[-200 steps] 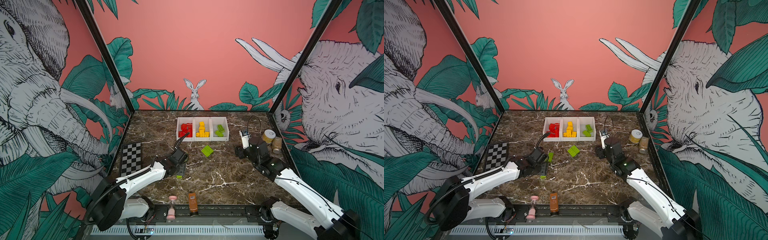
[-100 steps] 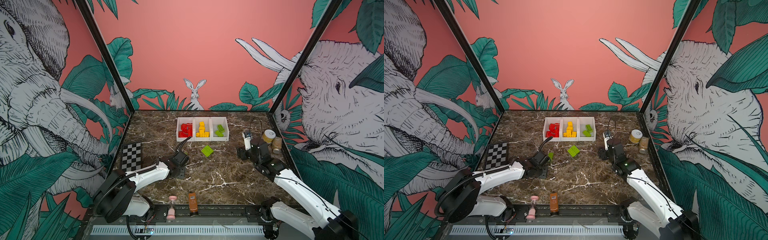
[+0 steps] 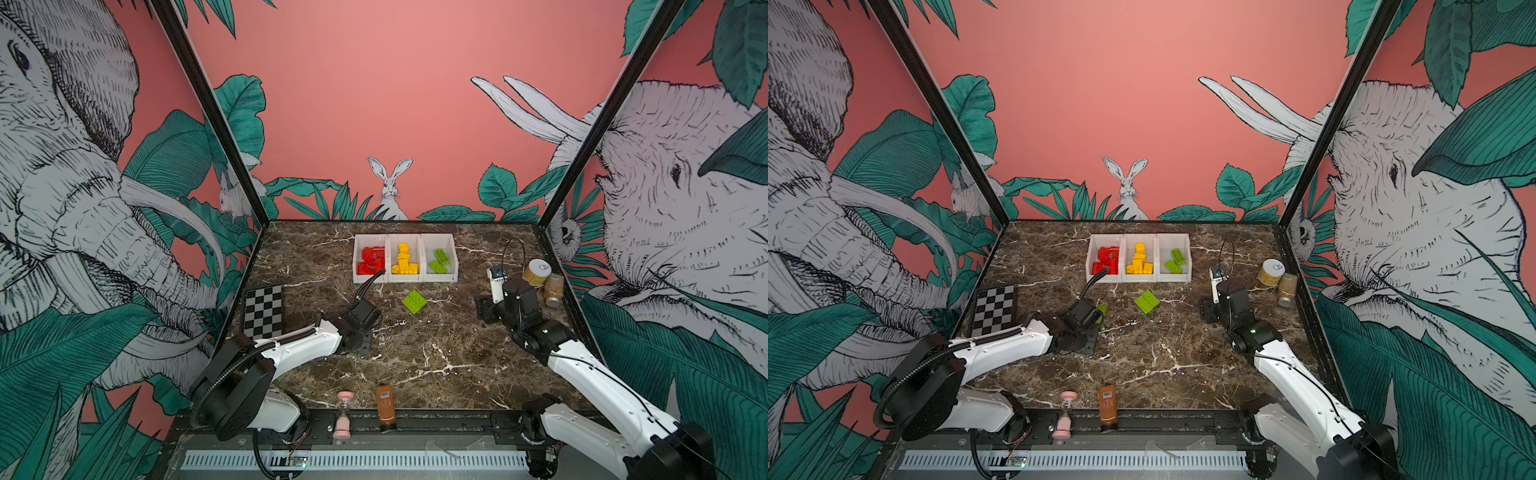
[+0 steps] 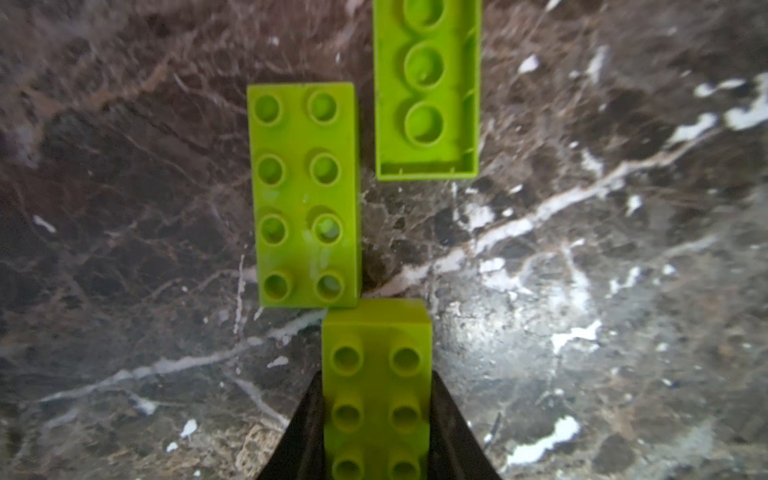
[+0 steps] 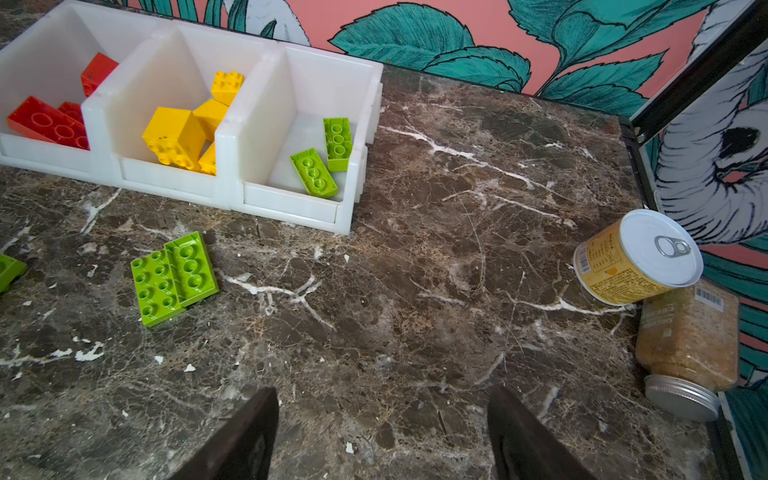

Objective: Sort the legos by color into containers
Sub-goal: 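Lower the left gripper onto a lime-green brick and grasp it, then carry the green brick to the nearest compartment and release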

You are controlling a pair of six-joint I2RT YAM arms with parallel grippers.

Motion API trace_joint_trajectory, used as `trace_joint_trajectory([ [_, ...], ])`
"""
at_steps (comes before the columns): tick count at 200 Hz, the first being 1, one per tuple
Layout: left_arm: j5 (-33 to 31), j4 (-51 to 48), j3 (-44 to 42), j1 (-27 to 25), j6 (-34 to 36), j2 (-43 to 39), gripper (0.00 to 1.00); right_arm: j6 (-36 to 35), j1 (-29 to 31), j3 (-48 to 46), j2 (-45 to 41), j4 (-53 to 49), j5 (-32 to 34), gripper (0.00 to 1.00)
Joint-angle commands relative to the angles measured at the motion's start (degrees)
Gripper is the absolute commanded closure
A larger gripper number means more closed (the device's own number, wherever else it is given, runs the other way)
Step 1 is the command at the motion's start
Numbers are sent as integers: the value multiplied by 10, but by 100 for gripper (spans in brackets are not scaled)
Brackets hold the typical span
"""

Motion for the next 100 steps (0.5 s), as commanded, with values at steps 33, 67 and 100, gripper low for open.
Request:
trace_joint_trajectory([
  [33,-7,36,191,-3,147,42,86,24,-12,-37,-30,12,-23,22],
  [67,30,84,371,-4,221,194,90,32,-12,-49,-61,3,-32,22],
  [100,62,129,515,-4,266,310,92,49,-13,-70,-92,-6,-36,22],
])
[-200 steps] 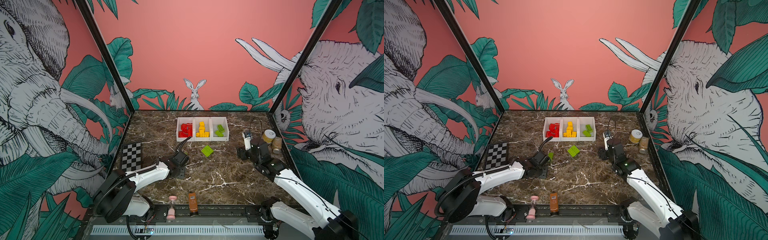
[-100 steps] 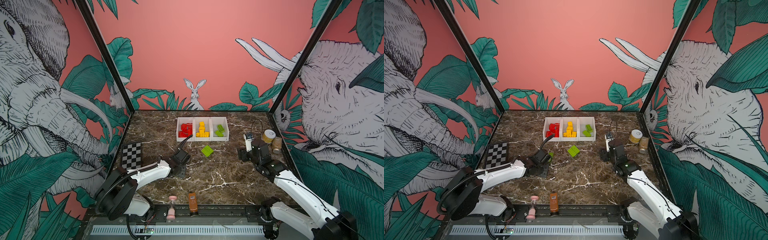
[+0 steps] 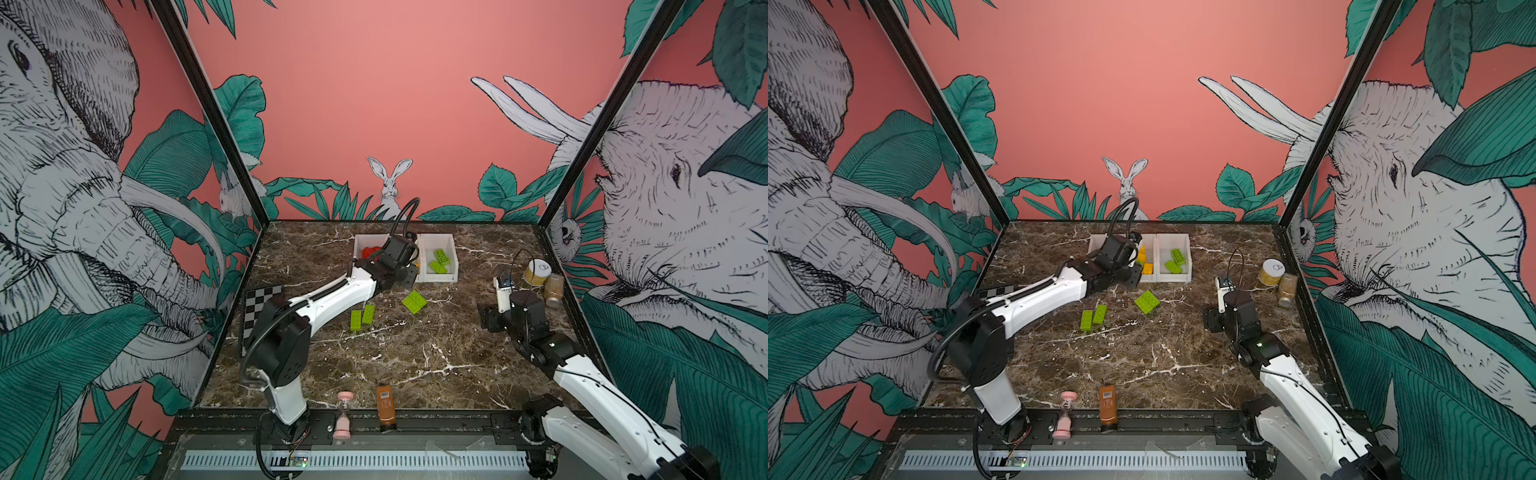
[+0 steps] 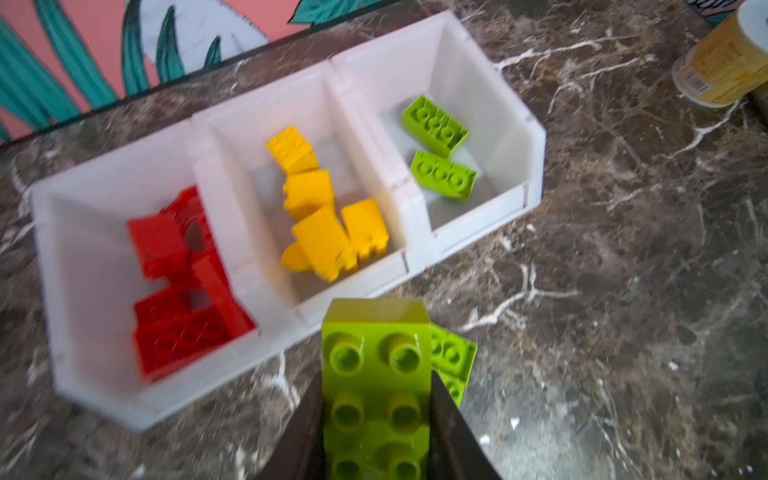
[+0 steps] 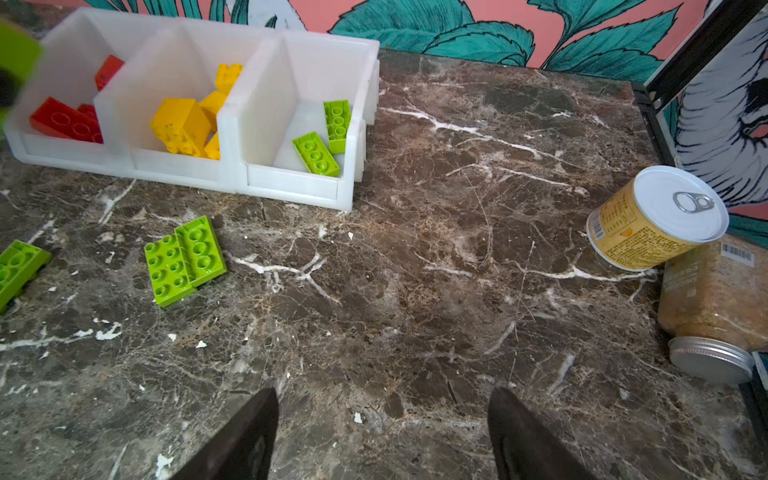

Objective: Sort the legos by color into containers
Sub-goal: 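Carry the green brick to the nearest compartment and release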

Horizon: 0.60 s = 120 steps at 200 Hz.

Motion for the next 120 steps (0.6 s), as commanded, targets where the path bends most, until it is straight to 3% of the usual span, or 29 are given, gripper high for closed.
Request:
trace_joint_trajectory([
  [1,32,39,78,-3,60,52,92,21,-2,-15,-21,0,-7,22],
  [58,81,73,230,-3,92,202,92,60,-2,-49,-49,12,-33,22],
  [102,104,92,267,-4,93,254,91,67,-1,-51,-70,-1,-33,22],
  [113,101,82,282,-4,93,263,88,68,-1,-51,-72,-2,-39,22],
  [120,99,74,291,-3,92,269,80,68,-2,-49,-72,-3,-44,22],
])
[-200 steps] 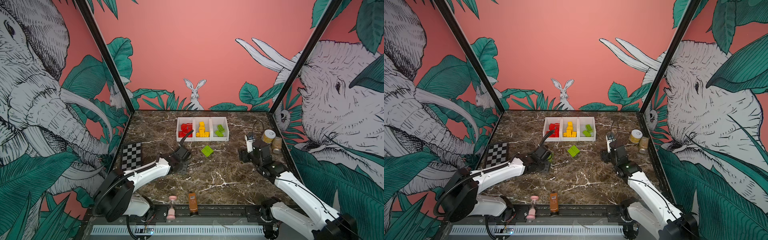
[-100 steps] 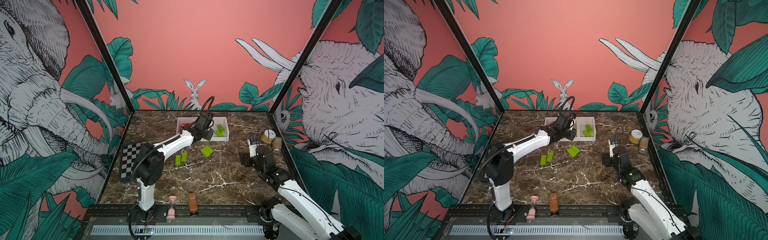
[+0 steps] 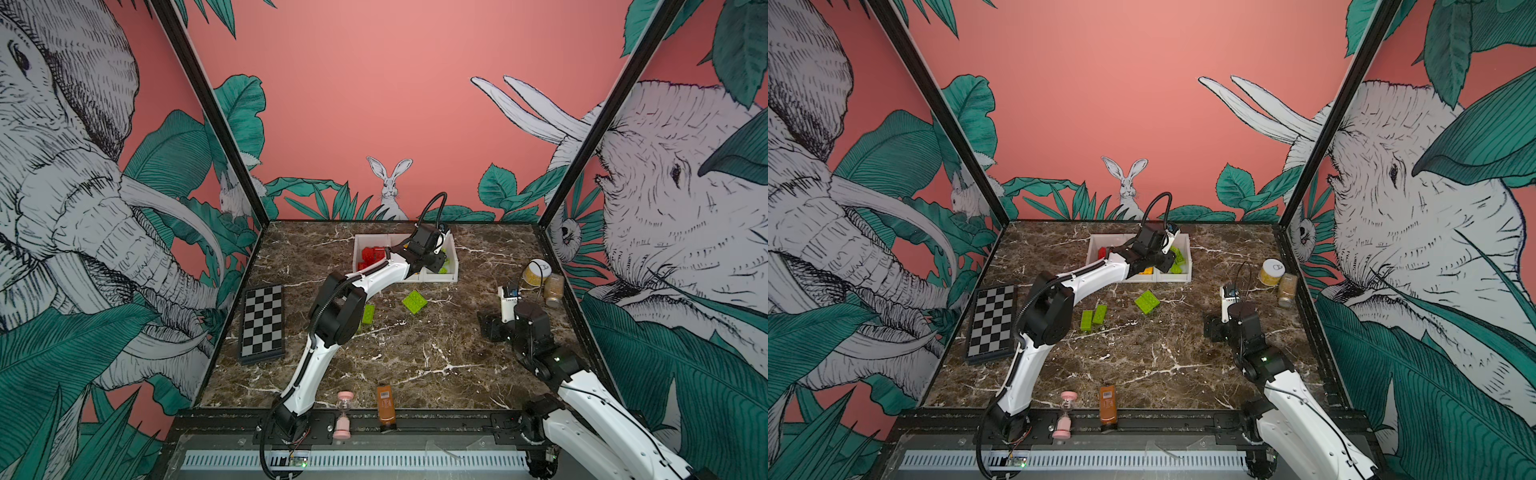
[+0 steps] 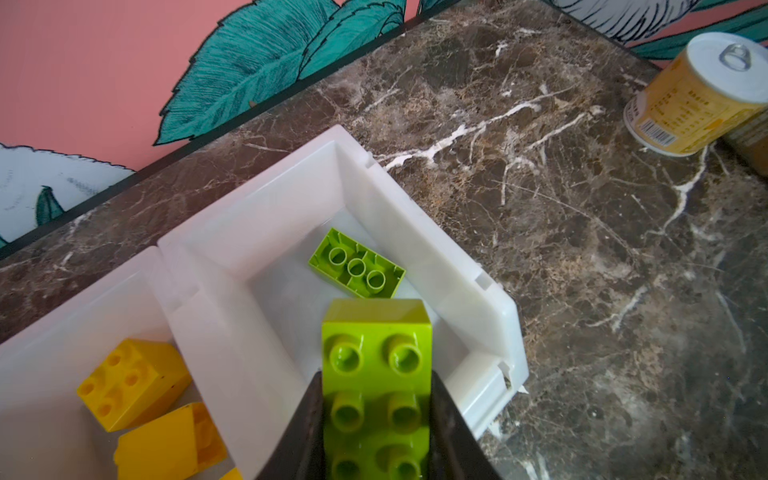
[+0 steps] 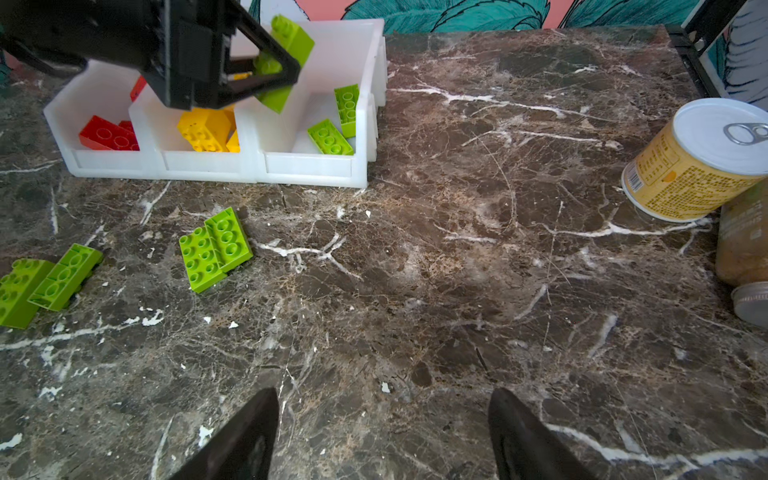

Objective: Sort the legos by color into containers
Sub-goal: 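Carry the green brick to the nearest compartment and release, then move the left gripper back over the remaining green bricks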

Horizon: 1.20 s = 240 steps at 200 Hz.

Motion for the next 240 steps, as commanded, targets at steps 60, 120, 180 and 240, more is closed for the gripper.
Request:
trace_joint_trajectory([
  [60,-31,-45,43,-3,25,-38,37,0,-1,4,0,8,-16,21],
  [120,-113,-113,-155,-2,5,-251,24,-19,-1,4,31,33,-20,21],
  [180,-216,-214,-432,20,-103,-477,24,-39,-1,22,122,100,-51,19],
  [240,-166,-178,-588,114,-165,-524,24,-42,-1,36,167,131,-66,19],
])
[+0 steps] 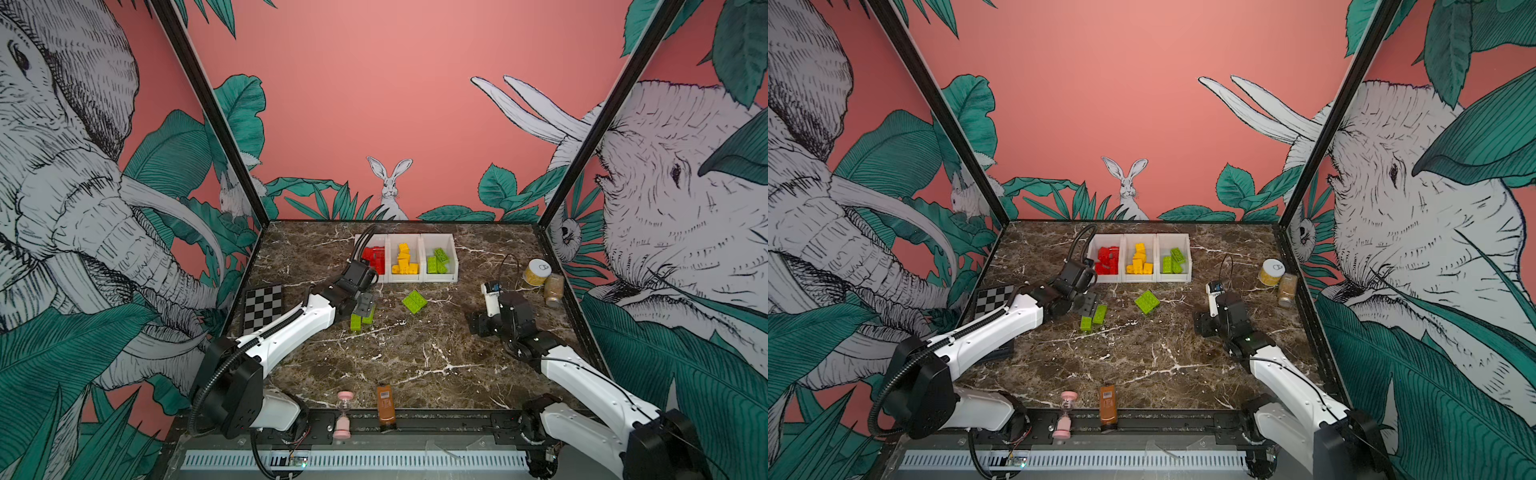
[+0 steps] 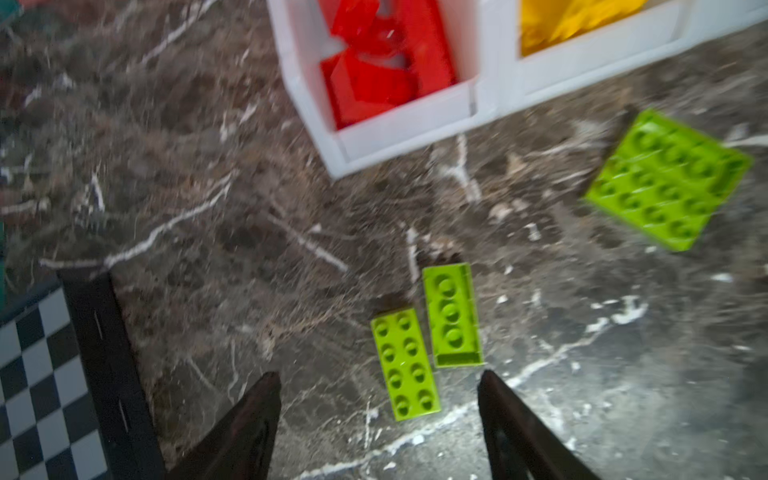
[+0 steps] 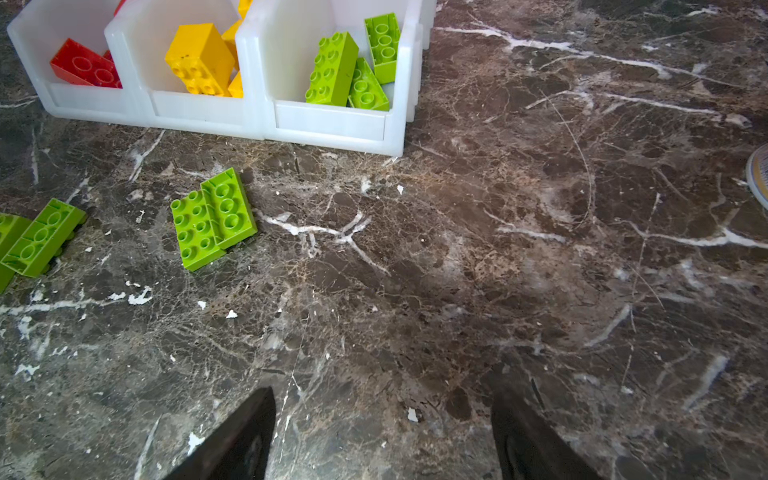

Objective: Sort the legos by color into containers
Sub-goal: 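Move the left gripper back over the remaining green bricks, then lower the left gripper onto another lime-green brick and grasp it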

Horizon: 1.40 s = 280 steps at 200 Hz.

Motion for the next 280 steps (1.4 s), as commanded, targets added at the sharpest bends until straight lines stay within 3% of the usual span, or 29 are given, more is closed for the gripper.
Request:
trace_joint_trajectory([
  [1,23,14,-32,25,-41,-3,24,-7,-1,21,0,38,-12,19],
  [49,85,57,-36,33,-30,51,24,-3,-1,16,-4,29,-8,19],
  [106,62,41,-38,33,-46,104,28,3,-1,7,-7,33,-4,19],
  [202,71,79,-77,60,-78,92,35,5,-1,-4,-14,30,1,19],
  [280,97,121,-85,62,-49,74,41,7,-1,-12,-38,16,12,19],
])
